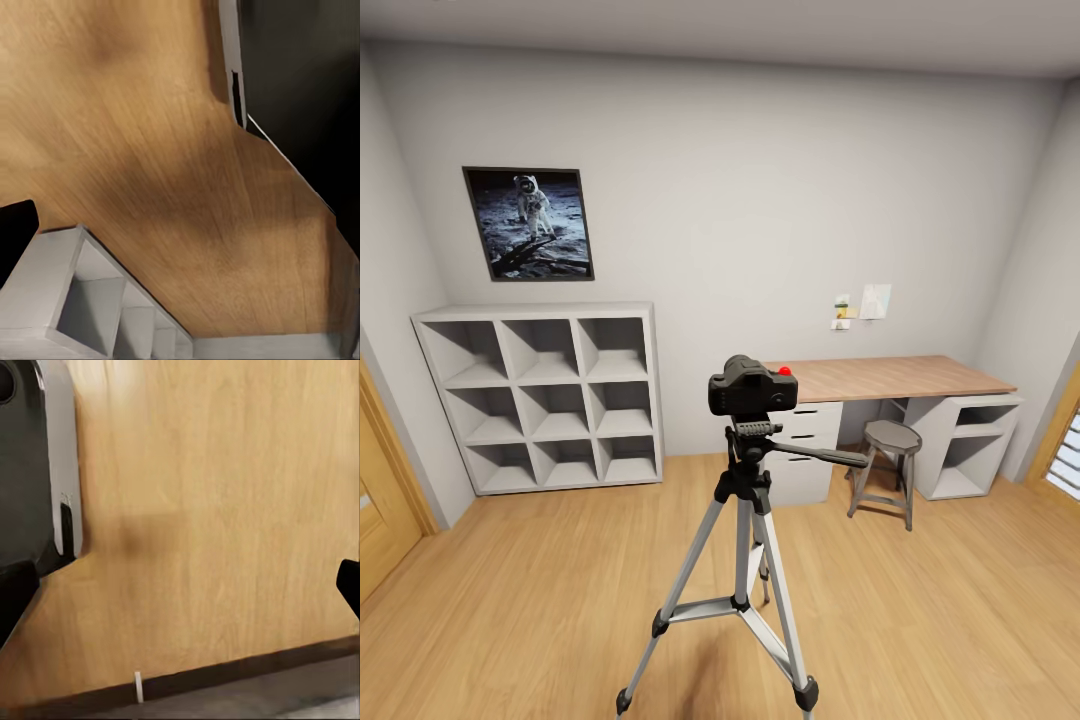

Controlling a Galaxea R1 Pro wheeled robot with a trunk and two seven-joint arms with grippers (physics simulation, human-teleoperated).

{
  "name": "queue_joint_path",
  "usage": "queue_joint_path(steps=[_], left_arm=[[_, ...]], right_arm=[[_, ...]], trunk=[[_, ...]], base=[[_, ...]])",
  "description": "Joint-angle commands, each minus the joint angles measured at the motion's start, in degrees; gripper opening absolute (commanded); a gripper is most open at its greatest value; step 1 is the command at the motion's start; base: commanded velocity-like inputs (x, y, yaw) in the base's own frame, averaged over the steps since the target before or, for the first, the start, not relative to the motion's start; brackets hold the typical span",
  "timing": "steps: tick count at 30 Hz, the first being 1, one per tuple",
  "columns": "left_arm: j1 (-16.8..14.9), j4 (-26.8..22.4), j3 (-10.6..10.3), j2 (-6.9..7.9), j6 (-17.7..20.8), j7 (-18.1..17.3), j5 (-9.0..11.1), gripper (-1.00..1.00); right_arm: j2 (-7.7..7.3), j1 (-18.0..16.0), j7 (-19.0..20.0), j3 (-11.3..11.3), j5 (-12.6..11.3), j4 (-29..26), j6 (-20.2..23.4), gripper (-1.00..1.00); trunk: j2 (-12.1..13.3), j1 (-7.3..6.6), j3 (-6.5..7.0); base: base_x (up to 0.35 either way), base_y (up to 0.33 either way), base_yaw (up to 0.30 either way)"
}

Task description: Attach the digital camera to the camera tripod in the bedroom.

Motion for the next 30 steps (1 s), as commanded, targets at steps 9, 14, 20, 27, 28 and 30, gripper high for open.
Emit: queue_joint_path(steps=[9, 14, 20, 27, 28, 30], left_arm=[[2.44, -0.12, -0.19, 0.05, 0.16, 0.50, 7.75, 1.00], [3.00, -0.12, -0.16, 0.05, -0.69, 0.56, 9.87, 1.00], [3.20, -0.18, -0.14, -0.15, -2.20, 0.63, 10.63, 1.00], [3.26, -0.26, -0.14, -0.82, -2.82, 0.54, 10.85, 1.00], [3.26, -0.27, -0.14, -0.97, -2.84, 0.53, 10.86, 1.00], [3.27, -0.29, -0.19, -1.42, -2.89, 0.51, 10.89, 1.00]], right_arm=[[2.42, 2.31, -0.76, -2.79, -5.61, 0.08, 7.68, 1.00], [3.68, 2.61, -0.82, -3.64, -6.27, 0.03, 8.63, 1.00], [5.31, 2.72, -0.98, -4.12, -6.47, 0.00, 8.72, 1.00], [5.99, 2.75, -1.04, -4.22, -6.51, -0.26, 7.28, 1.00], [6.03, 2.75, -1.05, -4.25, -6.53, -0.45, 6.88, 1.00], [6.14, 2.76, -1.02, -4.27, -6.52, -1.77, 4.08, 1.00]], trunk=[[-0.02, 0.02, 0.00], [-0.02, 0.02, 0.00], [-0.02, 0.02, 0.00], [-0.02, 0.02, 0.00], [-0.02, 0.02, 0.00], [-0.02, 0.02, 0.00]], base=[[0.000, 0.000, 0.000], [0.000, 0.000, 0.000], [0.000, 0.000, 0.000], [0.000, 0.000, 0.000], [0.000, 0.000, 0.000], [0.000, 0.000, 0.000]])
